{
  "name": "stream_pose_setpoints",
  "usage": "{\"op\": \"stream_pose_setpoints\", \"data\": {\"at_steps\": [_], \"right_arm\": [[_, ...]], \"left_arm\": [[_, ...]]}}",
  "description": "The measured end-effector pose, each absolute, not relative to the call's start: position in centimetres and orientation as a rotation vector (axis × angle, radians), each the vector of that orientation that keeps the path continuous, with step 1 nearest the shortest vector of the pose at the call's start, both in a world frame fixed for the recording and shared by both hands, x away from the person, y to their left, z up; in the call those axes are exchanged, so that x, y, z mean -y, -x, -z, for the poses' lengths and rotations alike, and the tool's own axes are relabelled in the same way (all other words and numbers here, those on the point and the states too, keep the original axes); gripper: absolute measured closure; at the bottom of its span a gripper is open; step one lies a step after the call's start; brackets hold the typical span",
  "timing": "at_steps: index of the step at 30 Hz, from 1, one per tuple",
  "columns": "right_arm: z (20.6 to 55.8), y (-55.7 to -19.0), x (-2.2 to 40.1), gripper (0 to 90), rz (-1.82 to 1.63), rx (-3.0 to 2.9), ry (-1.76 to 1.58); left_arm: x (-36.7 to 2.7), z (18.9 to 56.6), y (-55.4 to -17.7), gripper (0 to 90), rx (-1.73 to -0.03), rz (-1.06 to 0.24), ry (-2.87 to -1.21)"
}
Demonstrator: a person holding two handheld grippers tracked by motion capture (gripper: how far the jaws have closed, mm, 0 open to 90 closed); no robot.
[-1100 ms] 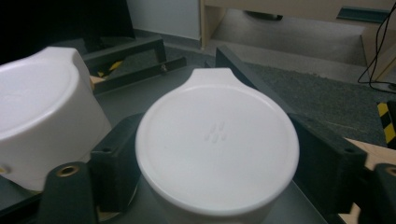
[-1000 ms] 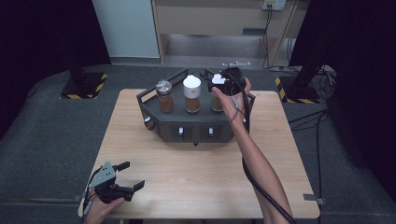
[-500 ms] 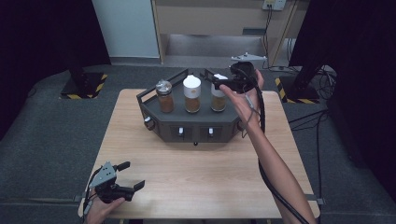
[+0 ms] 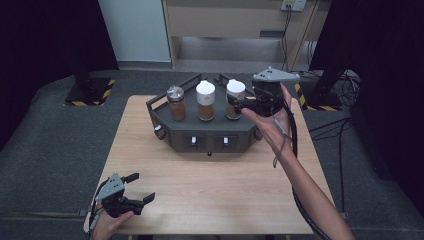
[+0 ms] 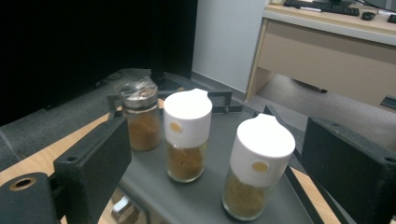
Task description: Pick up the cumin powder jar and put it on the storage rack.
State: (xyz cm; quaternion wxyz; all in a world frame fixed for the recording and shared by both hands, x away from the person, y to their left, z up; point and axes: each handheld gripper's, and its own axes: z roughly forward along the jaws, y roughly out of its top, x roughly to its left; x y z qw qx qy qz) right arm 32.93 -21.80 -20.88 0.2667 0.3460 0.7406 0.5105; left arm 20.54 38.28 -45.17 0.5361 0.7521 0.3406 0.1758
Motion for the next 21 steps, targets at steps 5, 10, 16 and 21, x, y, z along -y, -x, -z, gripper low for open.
{"op": "stream_pose_setpoints", "data": {"at_steps": [5,10,16,21], "right_arm": [[21.3,-31.0,23.2,8.5,-1.414,-2.009,-0.894],[22.3,-29.1,24.8,8.6,-1.447,-1.998,-0.868],[23.8,-27.3,26.2,8.5,-1.425,-1.996,-0.839],[25.4,-25.8,27.8,8.5,-1.442,-1.999,-0.838]], "left_arm": [[-38.2,45.2,-20.6,2.5,-0.811,-0.418,-1.791],[-38.2,45.2,-20.6,2.5,-0.809,-0.418,-1.794],[-38.2,45.2,-20.5,2.5,-0.800,-0.421,-1.795],[-38.2,45.1,-20.5,2.5,-0.796,-0.421,-1.800]]}}
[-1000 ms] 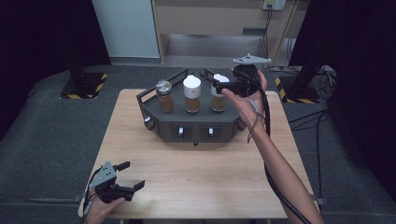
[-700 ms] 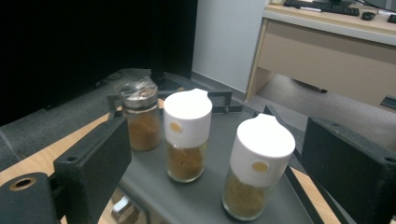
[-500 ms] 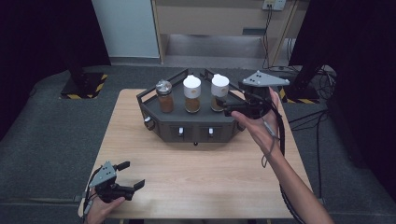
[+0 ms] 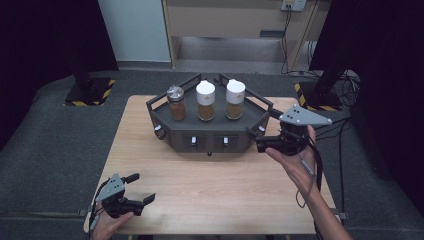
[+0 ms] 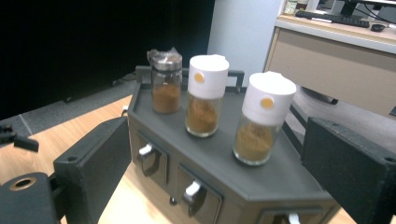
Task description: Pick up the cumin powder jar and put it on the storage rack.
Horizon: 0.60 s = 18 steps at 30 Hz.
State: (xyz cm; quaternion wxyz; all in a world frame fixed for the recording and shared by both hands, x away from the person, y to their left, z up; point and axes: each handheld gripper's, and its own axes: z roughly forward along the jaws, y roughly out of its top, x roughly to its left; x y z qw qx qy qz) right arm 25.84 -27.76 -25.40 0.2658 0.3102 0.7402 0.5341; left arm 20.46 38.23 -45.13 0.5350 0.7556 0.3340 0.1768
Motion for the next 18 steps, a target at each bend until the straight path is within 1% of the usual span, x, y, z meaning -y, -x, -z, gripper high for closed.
{"op": "stream_pose_setpoints", "data": {"at_steps": [11,18], "right_arm": [[29.9,-23.7,30.7,7.6,-1.458,-2.027,-0.824],[32.0,-22.5,31.3,7.6,-1.444,-2.044,-0.855]], "left_arm": [[-38.3,45.2,-20.4,2.5,-0.796,-0.422,-1.795],[-38.2,45.1,-20.4,2.5,-0.793,-0.424,-1.799]]}}
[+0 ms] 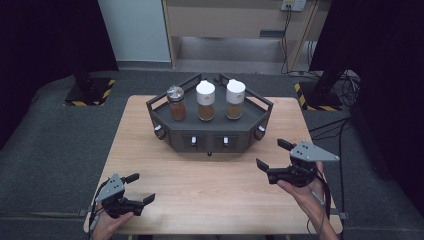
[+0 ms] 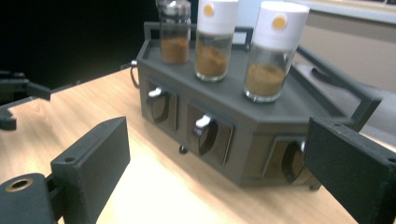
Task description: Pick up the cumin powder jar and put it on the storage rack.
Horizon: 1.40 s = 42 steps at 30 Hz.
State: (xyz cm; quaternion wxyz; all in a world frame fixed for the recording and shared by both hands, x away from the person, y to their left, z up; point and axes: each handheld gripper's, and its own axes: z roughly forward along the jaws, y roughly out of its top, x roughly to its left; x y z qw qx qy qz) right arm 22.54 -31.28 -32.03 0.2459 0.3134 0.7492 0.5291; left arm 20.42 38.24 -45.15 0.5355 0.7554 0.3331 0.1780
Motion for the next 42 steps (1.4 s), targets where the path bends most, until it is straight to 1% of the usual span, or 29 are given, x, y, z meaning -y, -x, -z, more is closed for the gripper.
{"op": "stream_pose_setpoints", "data": {"at_steps": [11,18,31,42], "right_arm": [[36.6,-20.8,33.3,7.4,-1.459,-2.043,-0.953],[38.7,-20.3,34.2,7.4,-1.447,-2.056,-0.989],[41.0,-20.1,34.6,7.5,-1.411,-2.093,-1.017],[41.4,-20.0,34.4,7.4,-1.378,-2.101,-1.013]], "left_arm": [[-38.2,45.1,-20.4,2.5,-0.794,-0.424,-1.798],[-38.2,45.1,-20.4,2.5,-0.793,-0.426,-1.803],[-38.2,45.1,-20.4,2.5,-0.794,-0.427,-1.804],[-38.2,45.1,-20.4,2.6,-0.787,-0.428,-1.806]]}}
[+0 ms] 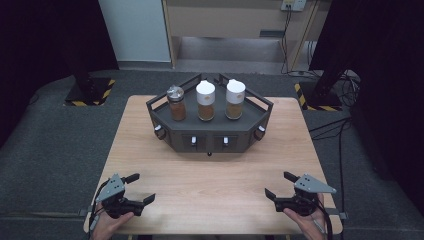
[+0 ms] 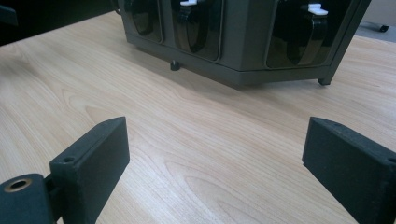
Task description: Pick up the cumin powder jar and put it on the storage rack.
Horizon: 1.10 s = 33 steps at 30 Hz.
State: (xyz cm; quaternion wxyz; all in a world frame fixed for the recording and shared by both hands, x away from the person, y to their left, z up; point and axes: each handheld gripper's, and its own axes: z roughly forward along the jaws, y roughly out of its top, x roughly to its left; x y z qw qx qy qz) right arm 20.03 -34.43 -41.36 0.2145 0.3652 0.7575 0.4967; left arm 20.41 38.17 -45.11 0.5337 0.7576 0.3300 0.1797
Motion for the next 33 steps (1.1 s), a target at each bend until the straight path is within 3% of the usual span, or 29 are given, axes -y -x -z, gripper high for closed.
{"op": "stream_pose_setpoints", "data": {"at_steps": [33], "right_arm": [[42.3,-19.9,35.6,7.8,-1.382,-2.038,-1.089]], "left_arm": [[-38.5,45.3,-19.9,3.3,-0.801,-0.477,-1.765]]}}
